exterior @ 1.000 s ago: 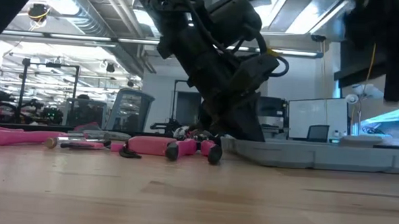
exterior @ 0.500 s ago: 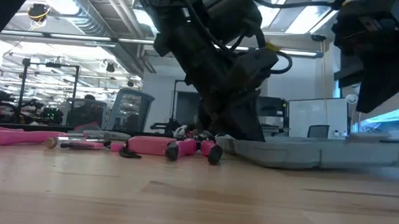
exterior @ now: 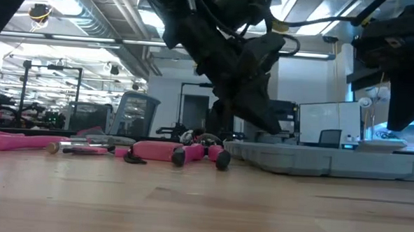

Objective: Prefit tool cases
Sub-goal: Put the black electrical tape into the prefit tool case

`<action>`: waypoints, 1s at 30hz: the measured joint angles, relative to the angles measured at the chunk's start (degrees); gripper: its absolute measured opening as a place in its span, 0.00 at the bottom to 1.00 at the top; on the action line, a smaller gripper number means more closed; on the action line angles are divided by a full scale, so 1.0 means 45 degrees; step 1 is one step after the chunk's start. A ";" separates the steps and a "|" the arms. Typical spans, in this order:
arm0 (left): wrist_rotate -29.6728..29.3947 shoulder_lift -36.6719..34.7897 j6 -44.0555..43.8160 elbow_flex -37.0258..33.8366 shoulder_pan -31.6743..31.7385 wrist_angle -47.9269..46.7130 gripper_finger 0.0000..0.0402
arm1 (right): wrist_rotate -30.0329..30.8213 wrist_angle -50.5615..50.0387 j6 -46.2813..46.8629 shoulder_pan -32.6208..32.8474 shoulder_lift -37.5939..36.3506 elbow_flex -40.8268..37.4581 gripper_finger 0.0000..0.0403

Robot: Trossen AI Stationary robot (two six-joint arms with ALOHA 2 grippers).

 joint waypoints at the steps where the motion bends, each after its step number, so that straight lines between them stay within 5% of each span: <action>1: 0.0000 0.0000 0.0000 0.0000 -0.0008 -0.0006 0.00 | -0.0031 0.0146 0.0016 -0.0001 0.0003 -0.0091 0.00; 30: -0.0336 0.0384 -0.0554 0.0029 -0.0432 0.0414 0.00 | -0.0222 0.2204 0.0050 -0.0084 0.1606 -0.0335 0.00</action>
